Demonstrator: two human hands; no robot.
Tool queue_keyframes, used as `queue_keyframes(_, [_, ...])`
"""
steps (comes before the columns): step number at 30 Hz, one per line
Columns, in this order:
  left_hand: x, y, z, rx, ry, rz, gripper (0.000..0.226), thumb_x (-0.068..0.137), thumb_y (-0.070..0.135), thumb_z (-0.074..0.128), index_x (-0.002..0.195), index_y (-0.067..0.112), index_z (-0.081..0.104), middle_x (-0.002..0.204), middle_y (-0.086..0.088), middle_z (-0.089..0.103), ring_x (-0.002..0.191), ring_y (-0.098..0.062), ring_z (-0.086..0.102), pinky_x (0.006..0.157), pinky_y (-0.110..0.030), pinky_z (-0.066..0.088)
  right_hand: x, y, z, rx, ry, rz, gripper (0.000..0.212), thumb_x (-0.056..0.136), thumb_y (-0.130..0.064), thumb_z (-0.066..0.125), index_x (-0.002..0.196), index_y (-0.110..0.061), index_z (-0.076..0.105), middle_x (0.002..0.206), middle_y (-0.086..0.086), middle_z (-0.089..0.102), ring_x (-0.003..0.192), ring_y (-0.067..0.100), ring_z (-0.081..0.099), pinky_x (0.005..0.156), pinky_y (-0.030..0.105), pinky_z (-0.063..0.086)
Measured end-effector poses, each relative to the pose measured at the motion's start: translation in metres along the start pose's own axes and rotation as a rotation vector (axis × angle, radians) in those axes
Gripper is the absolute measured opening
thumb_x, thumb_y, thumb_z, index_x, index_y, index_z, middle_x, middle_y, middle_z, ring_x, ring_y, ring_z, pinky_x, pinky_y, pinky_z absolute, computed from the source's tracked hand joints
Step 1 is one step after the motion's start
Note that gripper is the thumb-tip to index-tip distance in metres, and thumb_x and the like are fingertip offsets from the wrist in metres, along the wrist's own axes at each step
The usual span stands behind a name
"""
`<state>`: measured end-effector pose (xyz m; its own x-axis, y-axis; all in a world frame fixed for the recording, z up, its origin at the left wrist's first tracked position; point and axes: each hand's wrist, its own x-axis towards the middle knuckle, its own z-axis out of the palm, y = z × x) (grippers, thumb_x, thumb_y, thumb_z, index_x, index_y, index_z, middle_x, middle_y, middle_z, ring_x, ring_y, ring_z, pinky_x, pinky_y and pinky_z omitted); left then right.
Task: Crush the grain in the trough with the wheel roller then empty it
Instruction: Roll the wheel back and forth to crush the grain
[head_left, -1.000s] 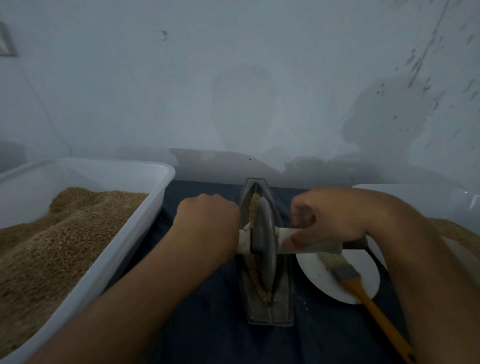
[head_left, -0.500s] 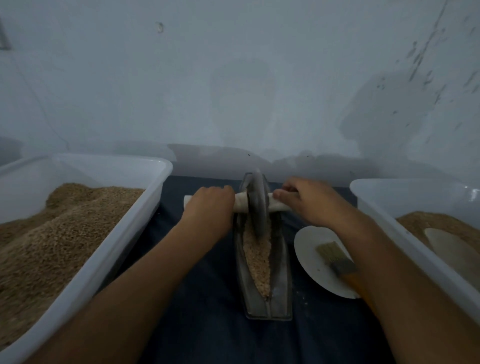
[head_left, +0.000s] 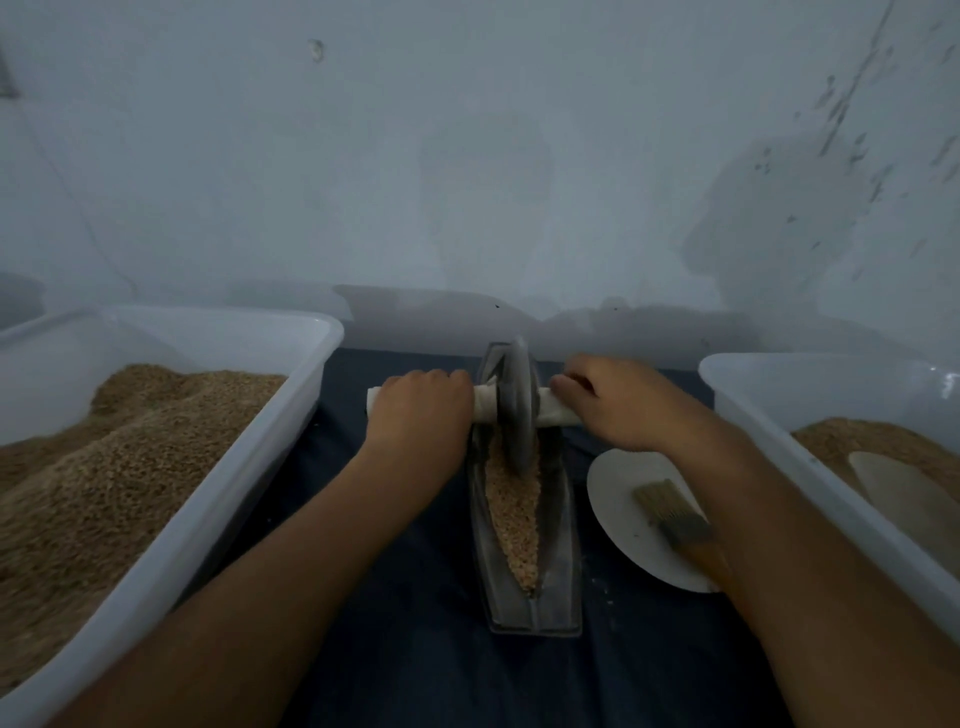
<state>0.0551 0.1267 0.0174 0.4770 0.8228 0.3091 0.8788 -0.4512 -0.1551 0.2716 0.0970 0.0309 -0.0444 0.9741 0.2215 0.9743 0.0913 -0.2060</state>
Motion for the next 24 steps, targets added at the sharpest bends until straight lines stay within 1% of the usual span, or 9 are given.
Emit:
queue_keyframes(2, [-0.004,0.004,-0.008,0.001,-0.068,-0.016,0.022,0.091,0.020,0.061,0.111,0.015,0.053,0.107,-0.004,0.061,0.089,-0.020,0.057,0.068,-0.032,0.036,-0.007,-0.001,-0.015,0.017,-0.129,-0.001,0.032,0.100,-0.053,0.045,0.096,-0.026,0.061,0.083,-0.004,0.062,0.073,0.012,0.057,0.057,0.029,0.036])
queue_keyframes(4, [-0.010,0.006,-0.018,-0.004,-0.130,-0.039,0.021,0.090,0.018,0.062,0.110,0.015,0.057,0.104,-0.004,0.060,0.084,-0.019,0.051,0.067,-0.033,0.037,-0.014,-0.002,-0.028,0.024,-0.257,0.002,0.028,0.091,-0.061,0.056,0.099,-0.034,0.059,0.091,-0.011,0.063,0.080,0.007,0.059,0.065,0.030,0.046])
queue_keyframes(5, [-0.013,0.006,-0.023,-0.001,-0.148,-0.044,0.021,0.089,0.019,0.063,0.110,0.015,0.058,0.099,-0.003,0.058,0.083,-0.020,0.049,0.067,-0.034,0.036,-0.017,-0.004,-0.034,0.023,-0.311,0.001,0.031,0.084,-0.063,0.064,0.099,-0.038,0.057,0.093,-0.014,0.063,0.082,0.006,0.060,0.069,0.032,0.050])
queue_keyframes(7, [-0.019,0.008,-0.031,0.009,-0.174,-0.035,0.021,0.088,0.021,0.065,0.108,0.017,0.059,0.082,0.000,0.047,0.079,-0.019,0.047,0.066,-0.035,0.036,-0.023,-0.010,-0.039,-0.035,-0.387,-0.009,0.039,0.072,-0.060,0.077,0.098,-0.042,0.054,0.091,-0.016,0.062,0.079,0.006,0.061,0.067,0.033,0.053])
queue_keyframes(10, [-0.027,0.011,-0.042,0.022,-0.244,-0.001,0.022,0.083,0.021,0.067,0.103,0.018,0.058,0.073,0.003,0.035,0.075,-0.018,0.043,0.065,-0.036,0.036,-0.030,-0.021,-0.037,-0.157,-0.406,-0.026,0.038,0.070,-0.052,0.081,0.094,-0.046,0.052,0.089,-0.014,0.060,0.073,0.007,0.062,0.057,0.033,0.052])
queue_keyframes(13, [-0.032,0.011,-0.058,0.015,-0.342,0.025,0.024,0.078,0.017,0.070,0.090,0.020,0.049,0.073,0.002,0.036,0.077,-0.019,0.046,0.067,-0.036,0.039,-0.035,-0.027,-0.040,-0.162,-0.408,-0.027,0.036,0.072,-0.049,0.081,0.090,-0.046,0.050,0.088,-0.013,0.060,0.070,0.006,0.060,0.052,0.024,0.043])
queue_keyframes(16, [-0.034,0.011,-0.067,0.029,-0.418,0.030,0.030,0.075,0.013,0.072,0.075,0.019,0.042,0.074,0.001,0.040,0.075,-0.020,0.048,0.067,-0.036,0.041,-0.039,-0.034,-0.048,-0.197,-0.415,-0.020,0.038,0.070,-0.051,0.082,0.085,-0.044,0.048,0.087,-0.014,0.058,0.068,0.002,0.056,0.050,0.023,0.037])
queue_keyframes(19, [-0.038,0.009,-0.075,0.041,-0.423,0.039,0.028,0.078,0.018,0.072,0.071,0.021,0.044,0.074,0.002,0.044,0.069,-0.017,0.047,0.068,-0.035,0.042,-0.046,-0.043,-0.060,-0.206,-0.435,-0.004,0.041,0.068,-0.053,0.083,0.084,-0.043,0.047,0.084,-0.015,0.056,0.068,0.000,0.052,0.051,0.023,0.034])
queue_keyframes(24, [-0.046,0.006,-0.091,0.052,-0.378,0.057,0.022,0.074,0.025,0.074,0.070,0.022,0.053,0.071,0.004,0.053,0.059,-0.011,0.047,0.063,-0.033,0.044,-0.055,-0.053,-0.073,-0.213,-0.464,0.025,0.043,0.065,-0.054,0.084,0.089,-0.040,0.051,0.087,-0.015,0.057,0.076,0.005,0.054,0.055,0.027,0.037])
